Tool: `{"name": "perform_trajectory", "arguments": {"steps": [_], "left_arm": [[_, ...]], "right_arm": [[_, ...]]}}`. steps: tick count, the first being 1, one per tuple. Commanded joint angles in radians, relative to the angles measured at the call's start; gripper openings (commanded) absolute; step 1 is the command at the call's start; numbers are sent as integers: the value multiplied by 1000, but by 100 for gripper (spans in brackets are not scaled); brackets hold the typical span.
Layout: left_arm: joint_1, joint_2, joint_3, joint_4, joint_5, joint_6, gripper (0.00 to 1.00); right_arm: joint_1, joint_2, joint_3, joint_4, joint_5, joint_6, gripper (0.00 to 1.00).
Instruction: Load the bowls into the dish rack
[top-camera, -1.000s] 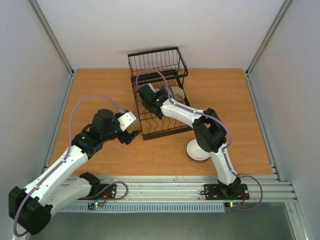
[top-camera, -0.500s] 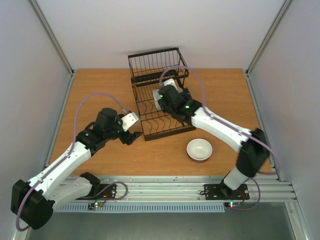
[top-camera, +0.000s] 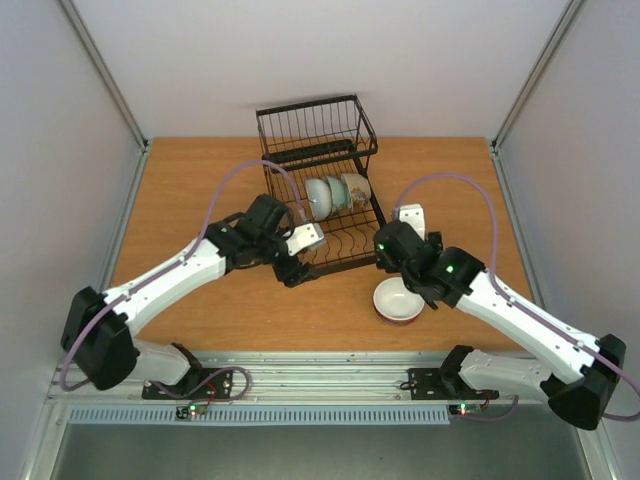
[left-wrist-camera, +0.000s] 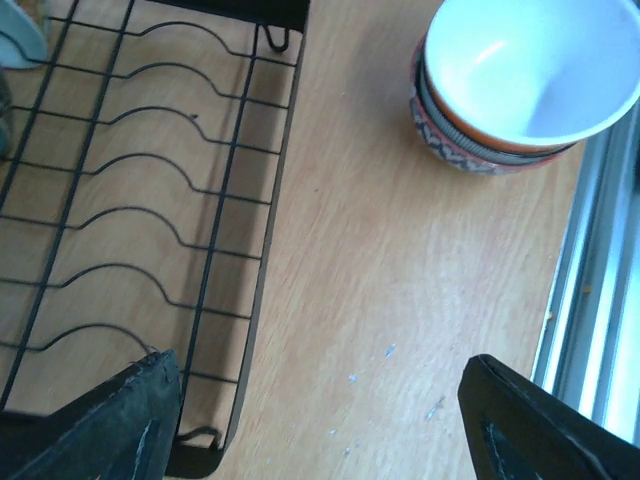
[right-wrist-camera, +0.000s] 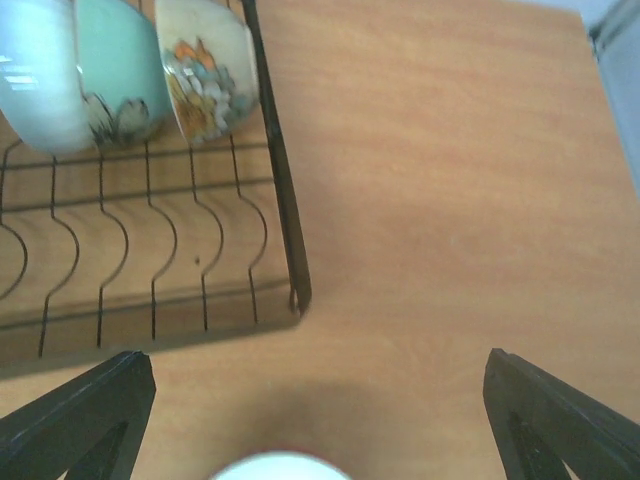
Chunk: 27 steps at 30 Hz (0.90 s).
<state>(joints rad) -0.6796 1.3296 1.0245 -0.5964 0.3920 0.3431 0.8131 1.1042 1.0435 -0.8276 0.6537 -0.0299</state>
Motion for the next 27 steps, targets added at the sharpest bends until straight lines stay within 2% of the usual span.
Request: {"name": "perform_trajectory", "arguments": {"steps": [1,7,11,16,21,27], "left_arm": [[-5,111,140,-91,116,-28,75],[-54,355,425,-227,169,-112,60],[-105,450,532,-261,106,-134,55],[-116,463,533,-216,100,-164,54],[-116,425,469,-164,89,-185,55],[-116,407,429,-148,76,-180,55]], "right_arm": [[34,-92,-53,-182,14,207,91],[69,-229,-126,-301,62,336,87],[70,-251,-140,-372,33,393,76],[71,-207,-161,-406,-15,453,64],[70,-205,-240,-338,-86,475,51],[71,-198,-321,-286,-133,507,44]]}}
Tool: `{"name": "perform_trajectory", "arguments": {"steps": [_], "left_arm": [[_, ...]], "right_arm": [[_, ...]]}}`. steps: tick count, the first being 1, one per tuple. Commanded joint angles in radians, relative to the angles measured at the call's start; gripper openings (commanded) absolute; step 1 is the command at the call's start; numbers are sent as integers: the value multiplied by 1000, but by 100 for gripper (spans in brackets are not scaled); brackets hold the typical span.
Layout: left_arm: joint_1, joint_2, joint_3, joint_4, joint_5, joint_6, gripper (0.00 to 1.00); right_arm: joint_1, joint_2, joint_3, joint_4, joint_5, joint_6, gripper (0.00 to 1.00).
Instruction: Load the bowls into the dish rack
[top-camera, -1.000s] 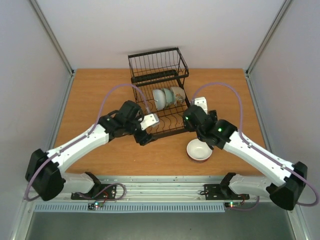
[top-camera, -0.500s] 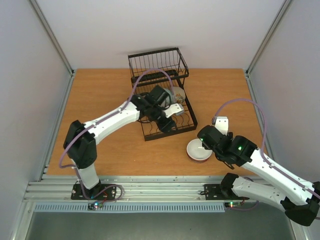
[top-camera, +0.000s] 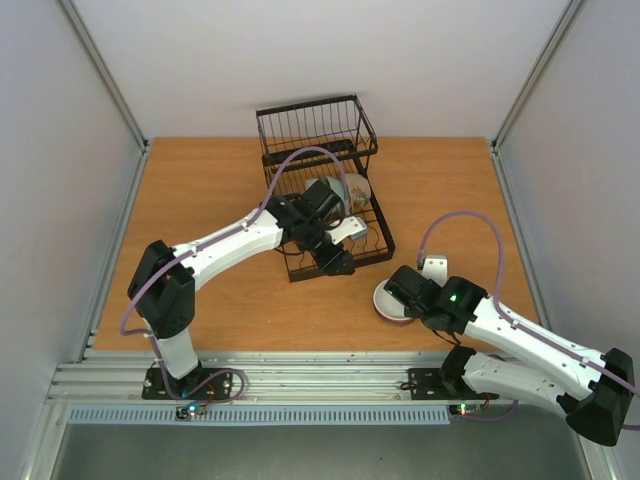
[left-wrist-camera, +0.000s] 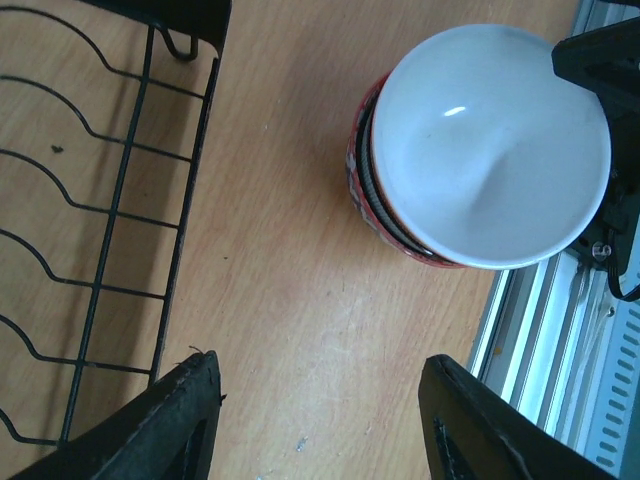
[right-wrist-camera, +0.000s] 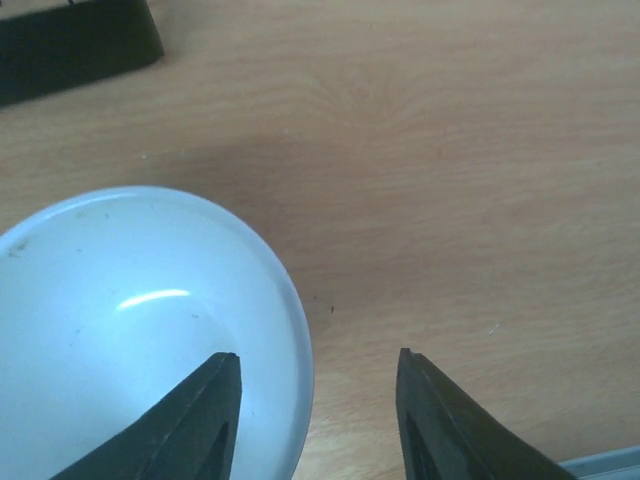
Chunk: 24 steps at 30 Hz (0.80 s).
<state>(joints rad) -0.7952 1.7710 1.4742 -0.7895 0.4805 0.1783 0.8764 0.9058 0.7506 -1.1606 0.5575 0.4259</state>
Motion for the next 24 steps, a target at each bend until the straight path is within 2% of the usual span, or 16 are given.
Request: {"name": "perform_trajectory", "arguments": {"steps": [1,6,14,19,21,24], "left_arm": [[0,-35,-25,47,-12,-15,55],[-1,-39,-31,62,-13,-16,56],[-1,-51,-48,78,-26,-8,56],[-1,-51,-56,88,-34,-8,56],[-1,-49,-55,90,-34,-8,56],[-1,-48,-59,93,-35,-7,56]], "right_arm": [[7,3,-41,61,-47,50,42],[7,20,-64,104,-71,46,33],[8,21,-93,113,-92,67,28],[7,0,-102,97,-100,80,13],[7,-7,-102,88,-102,87,14],[7,-20,-102,71,-99,104,23]]}}
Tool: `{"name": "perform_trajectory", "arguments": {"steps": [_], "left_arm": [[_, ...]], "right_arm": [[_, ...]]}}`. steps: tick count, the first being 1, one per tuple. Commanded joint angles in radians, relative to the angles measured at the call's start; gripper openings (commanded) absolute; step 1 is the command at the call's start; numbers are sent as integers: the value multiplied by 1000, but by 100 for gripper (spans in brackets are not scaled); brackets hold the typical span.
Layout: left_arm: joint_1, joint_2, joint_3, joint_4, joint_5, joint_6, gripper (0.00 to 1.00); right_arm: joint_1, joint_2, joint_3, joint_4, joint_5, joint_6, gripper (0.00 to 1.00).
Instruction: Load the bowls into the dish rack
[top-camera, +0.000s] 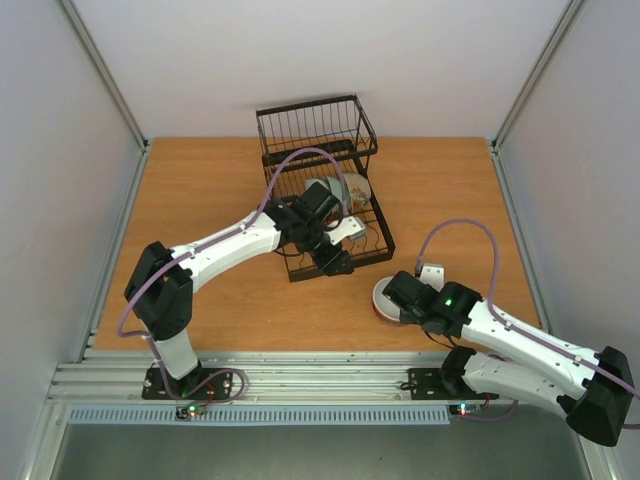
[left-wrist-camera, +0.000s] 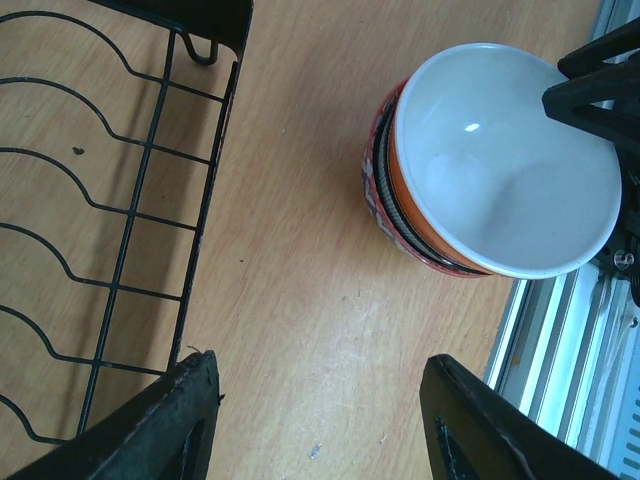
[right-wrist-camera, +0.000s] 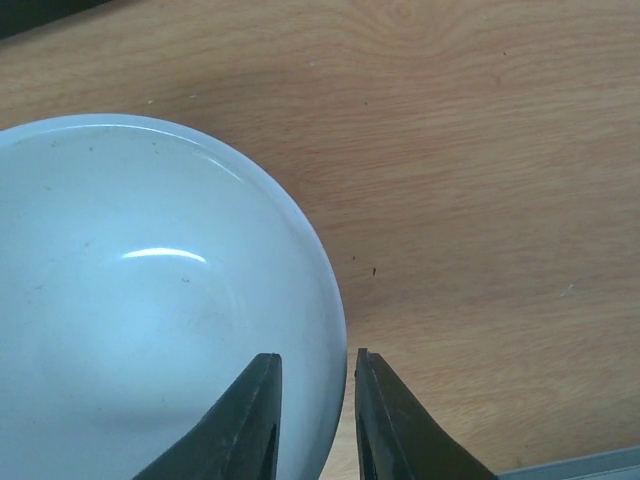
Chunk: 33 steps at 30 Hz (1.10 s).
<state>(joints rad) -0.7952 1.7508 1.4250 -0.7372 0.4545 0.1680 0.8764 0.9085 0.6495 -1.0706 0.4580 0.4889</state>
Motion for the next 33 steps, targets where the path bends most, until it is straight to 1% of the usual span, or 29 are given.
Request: {"name": "perform_trajectory", "arguments": {"steps": [1,3,6,9,12,14,18,24,28,33], "left_arm": [[-1,-28,-9,40,-10,4,56],[-2,-27,-11,40,-6,5,56],[-10,-10,-6,43,2,-8,56],[-30,39,32,16,16,-26,56],[-52,79,86,-7,30,-48,61],[-67,115,148,-47,25,-59,62],[-105,195,257,-127,-46,-69,63],[-135,326,412,-243,-101,-89,63],[-145,376,461,-285,-148,-91,62],[-170,411,486,-312,-174,-88,59]], "right_arm": [[8,-27,-1,-23,0,46,25],[8,-36,-1,-32,2,56,28],[12,-44,-5,-26,2,53,27],[18,-37,-4,-30,16,59,27],[39,-41,1,-43,42,77,27],[57,-54,8,-61,69,95,28],[99,-98,21,-101,129,132,28],[141,-183,10,-124,177,163,26],[146,-214,3,-117,179,157,26],[149,-190,9,-113,185,151,26]]}}
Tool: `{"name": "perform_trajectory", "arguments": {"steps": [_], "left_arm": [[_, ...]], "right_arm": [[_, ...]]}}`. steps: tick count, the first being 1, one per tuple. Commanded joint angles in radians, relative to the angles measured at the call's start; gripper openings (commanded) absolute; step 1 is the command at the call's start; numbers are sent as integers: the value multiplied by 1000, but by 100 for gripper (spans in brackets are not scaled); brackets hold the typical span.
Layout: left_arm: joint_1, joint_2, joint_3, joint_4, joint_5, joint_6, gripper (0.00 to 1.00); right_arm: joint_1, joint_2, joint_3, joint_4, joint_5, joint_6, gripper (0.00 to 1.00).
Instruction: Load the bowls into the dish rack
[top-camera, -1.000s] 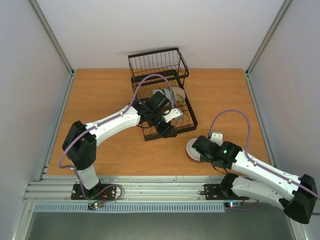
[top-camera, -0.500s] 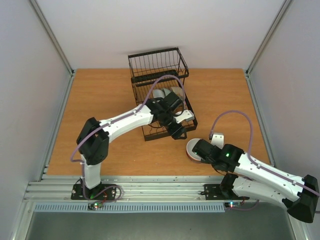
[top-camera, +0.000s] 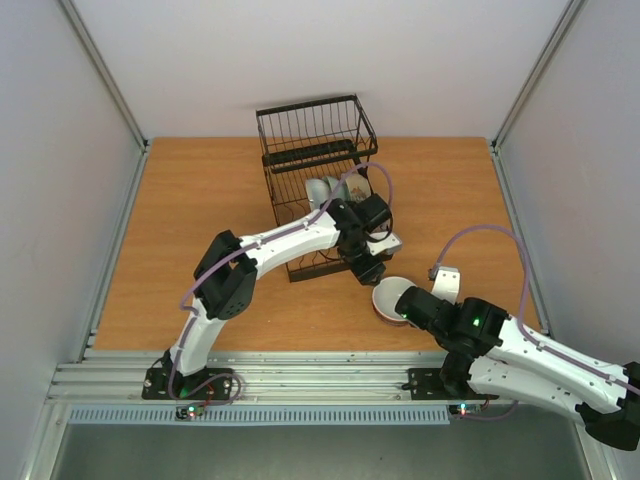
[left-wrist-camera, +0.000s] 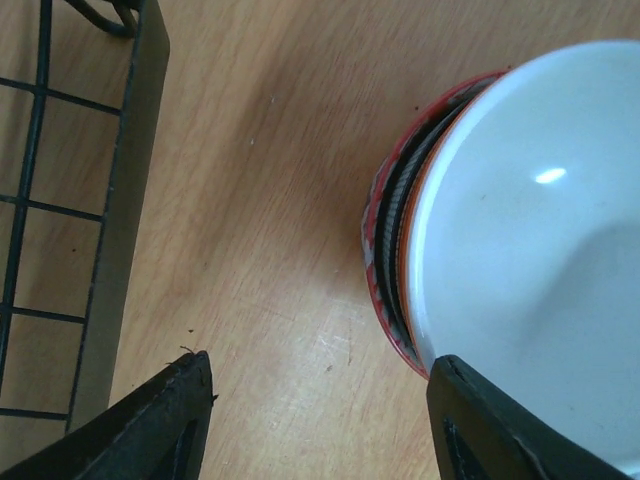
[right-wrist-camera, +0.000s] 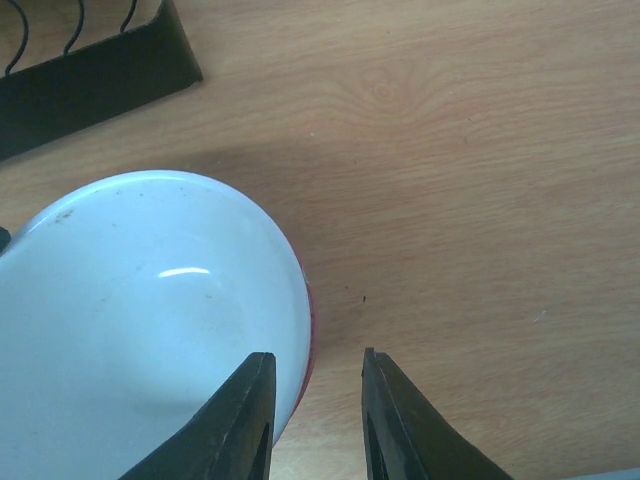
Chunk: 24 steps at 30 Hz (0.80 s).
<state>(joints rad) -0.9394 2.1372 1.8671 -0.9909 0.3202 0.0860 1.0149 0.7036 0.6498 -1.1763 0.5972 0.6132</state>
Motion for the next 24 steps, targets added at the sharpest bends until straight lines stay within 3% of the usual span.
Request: {"name": "perform_trajectory", "arguments": {"steps": [1,19,24], "left_arm": [[-33,30,45,-61,-42,-5,59],[-64,38,61,-48,12,-8,57],[-77,52,60,-34,25,-11,47]], "right_arm": [[11,21,10,-6,46,24,26],[17,39,14,-5,48,20,26],[17,50,16,-2,45,16,26]]}}
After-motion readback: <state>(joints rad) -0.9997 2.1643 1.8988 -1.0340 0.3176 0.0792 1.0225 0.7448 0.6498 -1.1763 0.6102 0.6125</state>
